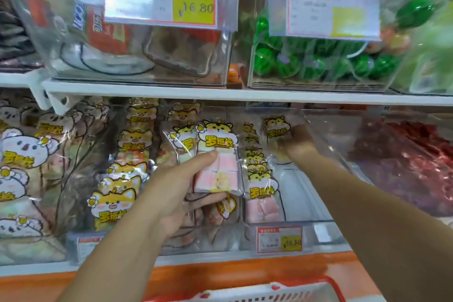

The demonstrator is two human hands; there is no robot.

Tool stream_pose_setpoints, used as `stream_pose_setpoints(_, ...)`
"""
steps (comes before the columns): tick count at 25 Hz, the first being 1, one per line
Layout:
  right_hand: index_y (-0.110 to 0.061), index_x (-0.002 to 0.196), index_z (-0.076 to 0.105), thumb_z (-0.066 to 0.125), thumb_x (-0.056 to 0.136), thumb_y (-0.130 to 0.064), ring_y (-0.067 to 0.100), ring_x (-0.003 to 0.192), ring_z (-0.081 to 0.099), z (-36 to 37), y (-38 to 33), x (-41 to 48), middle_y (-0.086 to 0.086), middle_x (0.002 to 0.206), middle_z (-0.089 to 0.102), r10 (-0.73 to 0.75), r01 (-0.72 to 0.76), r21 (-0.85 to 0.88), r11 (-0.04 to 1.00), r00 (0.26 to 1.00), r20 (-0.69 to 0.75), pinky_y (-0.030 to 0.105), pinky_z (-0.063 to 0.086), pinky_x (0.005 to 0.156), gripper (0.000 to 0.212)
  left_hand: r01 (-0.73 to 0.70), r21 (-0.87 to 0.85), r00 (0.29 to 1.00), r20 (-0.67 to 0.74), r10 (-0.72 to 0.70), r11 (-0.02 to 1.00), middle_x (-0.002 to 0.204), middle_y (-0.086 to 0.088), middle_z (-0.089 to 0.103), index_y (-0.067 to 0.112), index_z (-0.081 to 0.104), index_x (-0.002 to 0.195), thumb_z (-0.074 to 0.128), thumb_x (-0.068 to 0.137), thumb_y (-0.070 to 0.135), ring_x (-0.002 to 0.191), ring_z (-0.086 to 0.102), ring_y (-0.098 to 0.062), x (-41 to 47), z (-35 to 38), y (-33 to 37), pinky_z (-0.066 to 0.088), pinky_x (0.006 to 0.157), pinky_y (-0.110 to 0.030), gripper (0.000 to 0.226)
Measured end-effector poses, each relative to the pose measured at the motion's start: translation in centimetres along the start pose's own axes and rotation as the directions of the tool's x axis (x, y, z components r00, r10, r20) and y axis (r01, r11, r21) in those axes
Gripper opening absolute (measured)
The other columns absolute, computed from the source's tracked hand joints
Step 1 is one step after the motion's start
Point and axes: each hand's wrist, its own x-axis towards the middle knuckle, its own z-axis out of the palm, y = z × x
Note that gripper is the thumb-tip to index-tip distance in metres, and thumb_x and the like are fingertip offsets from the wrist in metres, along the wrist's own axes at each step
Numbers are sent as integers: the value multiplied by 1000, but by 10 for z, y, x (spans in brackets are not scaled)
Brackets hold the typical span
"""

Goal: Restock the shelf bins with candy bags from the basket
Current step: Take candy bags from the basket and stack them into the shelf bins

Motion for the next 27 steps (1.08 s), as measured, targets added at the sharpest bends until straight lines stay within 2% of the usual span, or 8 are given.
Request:
stream_pose_setpoints(3,3,130,46,64,89,-21,31,114,57,7,-2,0,17,123,58,-8,0,-179,984,999,-44,32,47,87,51,-6,-8,1000,11,6,1000,93,-11,76,11,60,121,74,75,18,78,75,-26,-1,-2,1,61,59,-39,48)
stream_pose_setpoints(7,1,142,28,55,93,-12,34,122,49,17,-8,-6,22,139,42,-76,17,-224,974,964,-256,38,45,93,57,-6,-17,1000,18,6,1000,95,-10,76,11,53,129,74,78,17,80,74,-26,-4,1,-2,61,58,-38,55)
stream_pose_setpoints(11,-6,131,47,70,75,-9,36,112,54,18,-2,-12,22,128,51,-398,150,-538,829,835,-381,36,50,74,61,-10,-11,1000,16,10,1000,92,-9,76,12,56,123,74,79,16,79,74,-26,-6,2,-2,61,59,-40,48)
stream_pose_setpoints(14,-13,130,51,57,86,-6,35,117,55,-10,-14,4,15,132,51,-254,143,-502,853,954,-158,41,50,87,46,-9,-2,1000,7,9,1000,91,-9,76,13,57,122,74,80,17,79,75,-25,-4,1,-3,61,60,-40,46)
stream_pose_setpoints(17,-2,119,60,46,93,-1,32,91,66,-32,-26,20,19,110,62,-252,234,-544,806,967,42,37,54,72,30,-12,-22,1000,3,12,1000,90,-8,77,17,58,118,75,78,17,78,75,-25,-4,2,-3,61,60,-41,43)
stream_pose_setpoints(20,5,125,55,50,94,-1,24,75,68,-41,-34,25,25,120,58,-252,321,-525,788,947,201,28,58,59,31,-14,-22,1000,3,14,1000,90,-7,77,18,59,119,76,76,17,78,75,-24,-3,2,-3,61,61,-41,45)
stream_pose_setpoints(25,-1,111,62,45,89,7,31,100,62,-23,-24,32,17,115,62,-416,417,-584,696,898,145,36,54,85,29,-6,-11,1000,-1,6,1000,90,-7,77,18,59,118,76,76,17,78,75,-25,-3,3,-2,61,64,-44,46)
stream_pose_setpoints(27,-3,115,58,46,85,9,35,106,56,-13,-22,29,19,123,56,-378,340,-514,788,925,33,37,50,85,34,-6,-11,1000,-4,6,1000,99,-6,76,20,58,122,80,67,19,85,74,-26,-3,2,-1,61,64,-43,59)
